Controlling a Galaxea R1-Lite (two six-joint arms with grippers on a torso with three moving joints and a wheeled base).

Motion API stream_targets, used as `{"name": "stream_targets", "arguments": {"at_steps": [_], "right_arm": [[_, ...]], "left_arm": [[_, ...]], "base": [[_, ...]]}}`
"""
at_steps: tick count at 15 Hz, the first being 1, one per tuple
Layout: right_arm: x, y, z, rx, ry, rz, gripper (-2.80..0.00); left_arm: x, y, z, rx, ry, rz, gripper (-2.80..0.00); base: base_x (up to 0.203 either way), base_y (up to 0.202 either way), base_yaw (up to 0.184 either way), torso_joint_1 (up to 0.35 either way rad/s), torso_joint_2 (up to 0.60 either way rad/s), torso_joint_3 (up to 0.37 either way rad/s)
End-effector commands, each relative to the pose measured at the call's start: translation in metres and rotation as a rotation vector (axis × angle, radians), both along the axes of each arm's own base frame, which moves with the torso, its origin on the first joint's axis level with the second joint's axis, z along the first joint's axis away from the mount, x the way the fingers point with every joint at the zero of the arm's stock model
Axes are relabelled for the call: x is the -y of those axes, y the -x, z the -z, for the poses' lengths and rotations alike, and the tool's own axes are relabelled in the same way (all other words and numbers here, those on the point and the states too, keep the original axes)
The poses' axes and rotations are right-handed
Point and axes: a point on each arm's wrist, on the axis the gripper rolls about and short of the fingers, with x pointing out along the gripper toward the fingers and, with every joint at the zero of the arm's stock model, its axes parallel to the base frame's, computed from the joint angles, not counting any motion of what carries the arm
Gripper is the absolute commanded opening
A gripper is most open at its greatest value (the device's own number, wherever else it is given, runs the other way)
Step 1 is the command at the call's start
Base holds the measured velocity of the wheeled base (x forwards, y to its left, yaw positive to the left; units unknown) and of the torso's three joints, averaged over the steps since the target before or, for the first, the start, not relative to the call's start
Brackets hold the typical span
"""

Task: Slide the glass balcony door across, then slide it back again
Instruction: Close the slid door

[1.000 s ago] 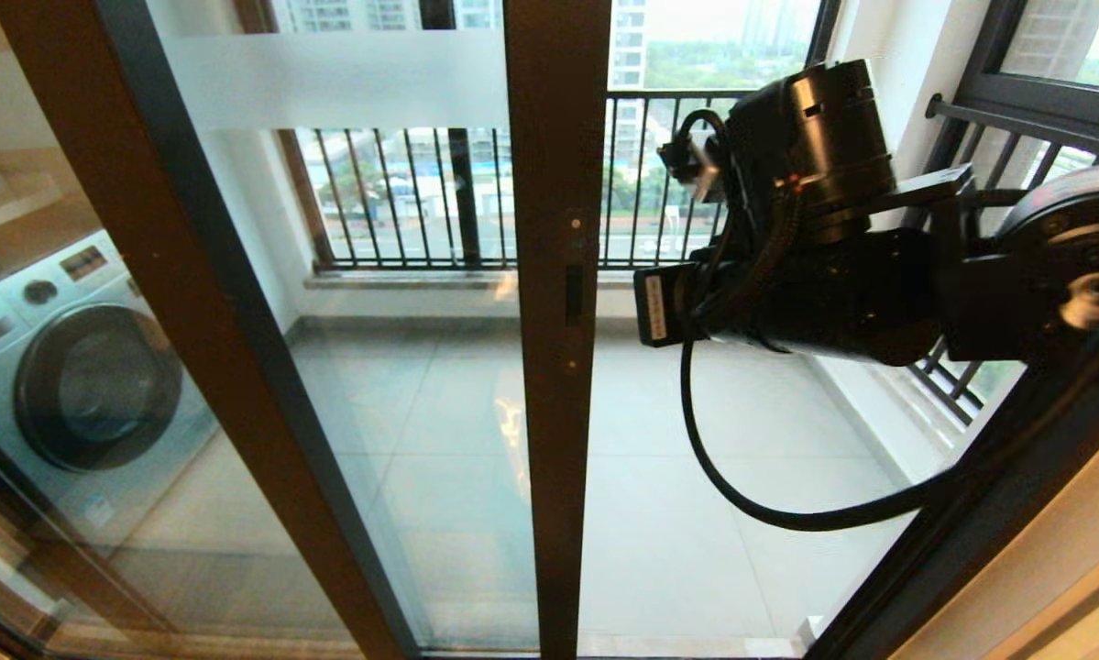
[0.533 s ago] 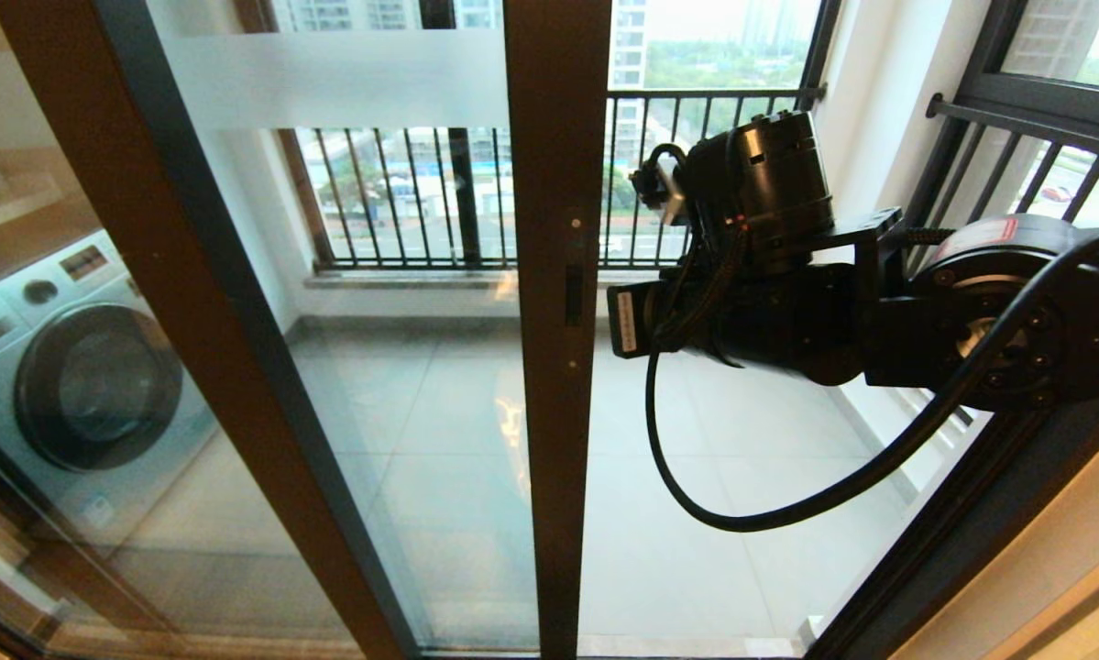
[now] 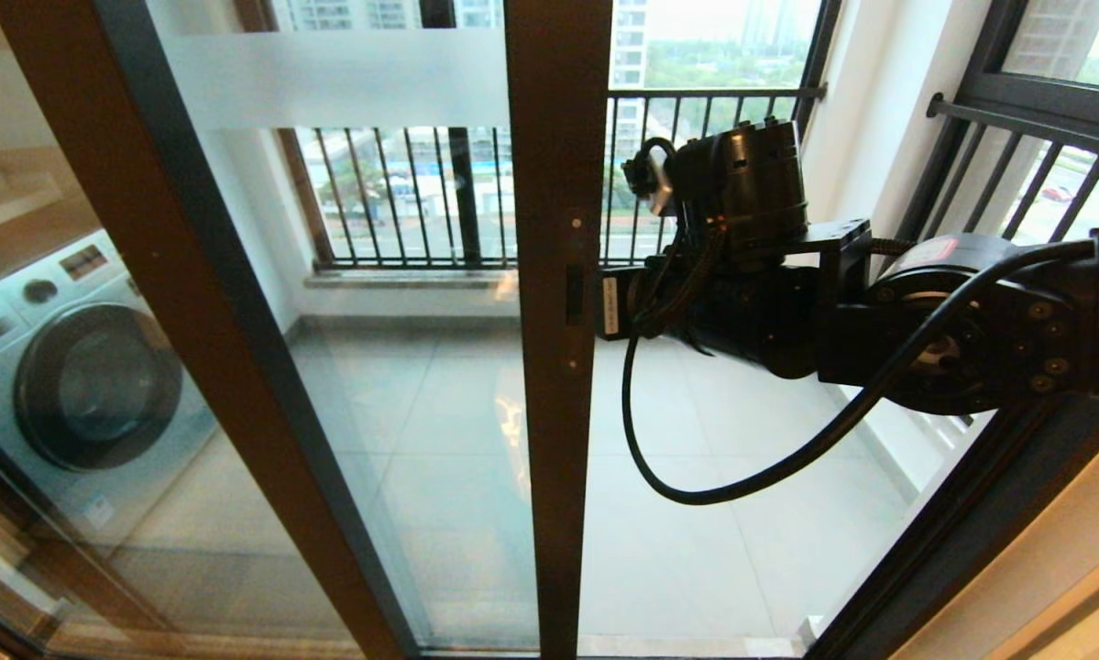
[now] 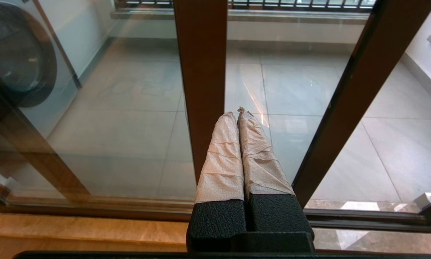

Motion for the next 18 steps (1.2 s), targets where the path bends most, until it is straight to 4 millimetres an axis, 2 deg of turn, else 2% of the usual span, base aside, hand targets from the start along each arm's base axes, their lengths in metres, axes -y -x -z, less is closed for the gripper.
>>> {"name": "stream_targets", "arguments": {"at_steps": [1, 3, 4, 5, 8, 13, 18], "right_arm": [[-0.002, 0.002, 0.001, -0.002, 0.002, -0.004, -2.8], [-0.001, 0.009, -0.007, 0.01, -0.007, -0.01, -2.8], [-0.001, 0.009, -0.007, 0.011, -0.007, -0.01, -1.62], [-0.001, 0.009, -0.006, 0.012, -0.003, -0.009, 0.0], [-0.008, 0.008, 0.003, 0.011, 0.05, -0.002, 0.0], [-0.026, -0.018, 0.03, 0.041, 0.036, 0.042, 0.0], [-0.018, -0.039, 0.034, 0.055, 0.021, 0.093, 0.0]], "left_arm": [[0.0, 0.0, 0.0, 0.0, 0.0, 0.0, -2.8], [0.0, 0.0, 0.0, 0.0, 0.0, 0.001, -2.8], [0.0, 0.0, 0.0, 0.0, 0.0, 0.0, -2.8], [0.0, 0.0, 0.0, -0.001, 0.0, 0.0, -2.8], [0.0, 0.0, 0.0, 0.0, 0.0, 0.0, -2.8], [0.0, 0.0, 0.0, 0.0, 0.0, 0.0, -2.8], [0.0, 0.0, 0.0, -0.001, 0.0, 0.0, -2.8]], "base": [[0.0, 0.0, 0.0, 0.0, 0.0, 0.0], [0.0, 0.0, 0.0, 0.0, 0.0, 0.0], [0.0, 0.0, 0.0, 0.0, 0.0, 0.0], [0.0, 0.0, 0.0, 0.0, 0.0, 0.0], [0.0, 0.0, 0.0, 0.0, 0.0, 0.0], [0.0, 0.0, 0.0, 0.0, 0.0, 0.0], [0.0, 0.0, 0.0, 0.0, 0.0, 0.0]]}}
